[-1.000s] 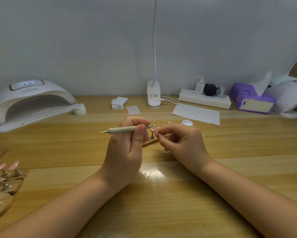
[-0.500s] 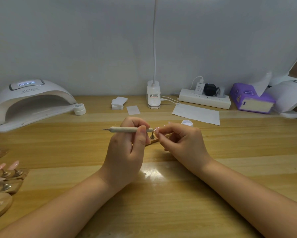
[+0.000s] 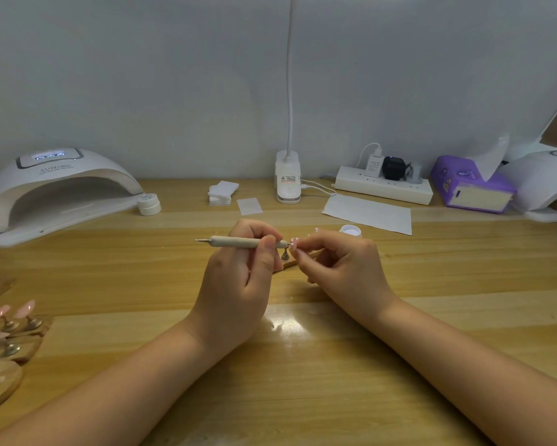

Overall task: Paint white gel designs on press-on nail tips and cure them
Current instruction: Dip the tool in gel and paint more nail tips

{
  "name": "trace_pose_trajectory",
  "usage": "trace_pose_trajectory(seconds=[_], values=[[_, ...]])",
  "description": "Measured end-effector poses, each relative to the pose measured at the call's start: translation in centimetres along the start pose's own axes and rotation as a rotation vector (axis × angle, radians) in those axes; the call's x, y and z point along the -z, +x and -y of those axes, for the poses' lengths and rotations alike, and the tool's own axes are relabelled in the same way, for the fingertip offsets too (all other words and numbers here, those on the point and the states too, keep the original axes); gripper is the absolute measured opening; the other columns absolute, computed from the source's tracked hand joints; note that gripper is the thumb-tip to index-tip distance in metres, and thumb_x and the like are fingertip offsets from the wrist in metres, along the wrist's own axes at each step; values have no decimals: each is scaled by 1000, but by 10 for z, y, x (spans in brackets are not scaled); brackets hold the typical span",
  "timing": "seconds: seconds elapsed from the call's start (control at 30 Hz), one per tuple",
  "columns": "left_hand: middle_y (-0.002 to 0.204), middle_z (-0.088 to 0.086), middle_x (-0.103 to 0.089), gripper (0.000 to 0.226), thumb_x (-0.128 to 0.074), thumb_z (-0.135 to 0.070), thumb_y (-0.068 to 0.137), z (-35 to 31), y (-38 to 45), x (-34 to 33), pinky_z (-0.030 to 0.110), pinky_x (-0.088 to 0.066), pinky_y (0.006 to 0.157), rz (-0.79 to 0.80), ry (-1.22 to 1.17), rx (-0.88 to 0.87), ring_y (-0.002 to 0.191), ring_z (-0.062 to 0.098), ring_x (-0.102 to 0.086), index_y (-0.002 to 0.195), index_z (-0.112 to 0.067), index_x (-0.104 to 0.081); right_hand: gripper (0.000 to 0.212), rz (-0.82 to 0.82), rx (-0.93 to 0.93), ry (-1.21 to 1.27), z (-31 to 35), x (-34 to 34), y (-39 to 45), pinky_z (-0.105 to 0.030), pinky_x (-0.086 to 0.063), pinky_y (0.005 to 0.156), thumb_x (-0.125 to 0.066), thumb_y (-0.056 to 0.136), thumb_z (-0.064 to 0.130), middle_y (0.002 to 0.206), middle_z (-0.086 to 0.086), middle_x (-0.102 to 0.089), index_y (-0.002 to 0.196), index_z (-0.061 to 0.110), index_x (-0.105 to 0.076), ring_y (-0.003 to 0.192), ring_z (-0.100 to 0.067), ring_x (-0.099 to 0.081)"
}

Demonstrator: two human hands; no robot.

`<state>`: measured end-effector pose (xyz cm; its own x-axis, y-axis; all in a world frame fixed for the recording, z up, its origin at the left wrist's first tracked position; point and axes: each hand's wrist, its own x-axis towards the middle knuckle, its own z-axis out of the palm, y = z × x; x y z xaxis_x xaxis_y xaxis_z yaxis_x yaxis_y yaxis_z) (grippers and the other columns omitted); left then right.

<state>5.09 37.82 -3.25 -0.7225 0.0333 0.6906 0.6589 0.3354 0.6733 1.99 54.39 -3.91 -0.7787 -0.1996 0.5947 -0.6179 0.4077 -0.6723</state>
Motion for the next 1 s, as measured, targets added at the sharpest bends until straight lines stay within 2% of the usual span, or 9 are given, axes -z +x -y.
trace_pose_trajectory(seconds=[0.07,0.2,0.37,0.63,0.87,1.0], values=[[68,-2,-61,15,-43,-20,97,0,1,-1,13,-46,64,0,5,-1,68,10,-62,95,-13,-56,11,0,1,0,0,0,0,-41,-55,62,-73,83,7,80,7,-71,93,12,-75,59,-19,-65],[69,-1,-61,25,-39,-30,95,1,1,0,17,-47,65,-1,-3,-4,69,11,-61,96,-11,-56,9,-11,-2,9,0,-1,0,-41,-54,60,-73,82,6,78,5,-71,90,10,-76,57,-20,-63],[69,-2,-61,22,-39,-30,95,0,0,0,13,-46,66,-9,-11,-22,69,9,-61,96,-15,-55,10,-15,2,0,0,-1,0,-40,-54,61,-73,82,5,78,7,-70,90,11,-75,56,-19,-64],[73,-8,-60,12,-39,-26,96,-5,1,0,17,-48,66,-83,-77,-92,70,7,-61,99,-25,-51,8,-16,-6,6,-1,0,-1,-41,-54,59,-73,83,7,78,6,-71,90,10,-75,57,-19,-64],[71,-2,-60,13,-39,-26,94,-4,0,0,17,-47,64,-40,-47,-73,66,11,-60,94,-24,-52,9,-12,-2,-1,-3,-1,0,-41,-55,60,-73,84,9,80,6,-71,93,10,-75,60,-17,-65],[71,-7,-59,14,-39,-29,92,-4,0,-1,21,-48,61,-17,-13,-53,66,11,-59,93,-24,-53,9,-13,-5,-1,-4,-1,1,-41,-55,60,-73,84,9,80,6,-71,93,10,-75,61,-17,-65]])
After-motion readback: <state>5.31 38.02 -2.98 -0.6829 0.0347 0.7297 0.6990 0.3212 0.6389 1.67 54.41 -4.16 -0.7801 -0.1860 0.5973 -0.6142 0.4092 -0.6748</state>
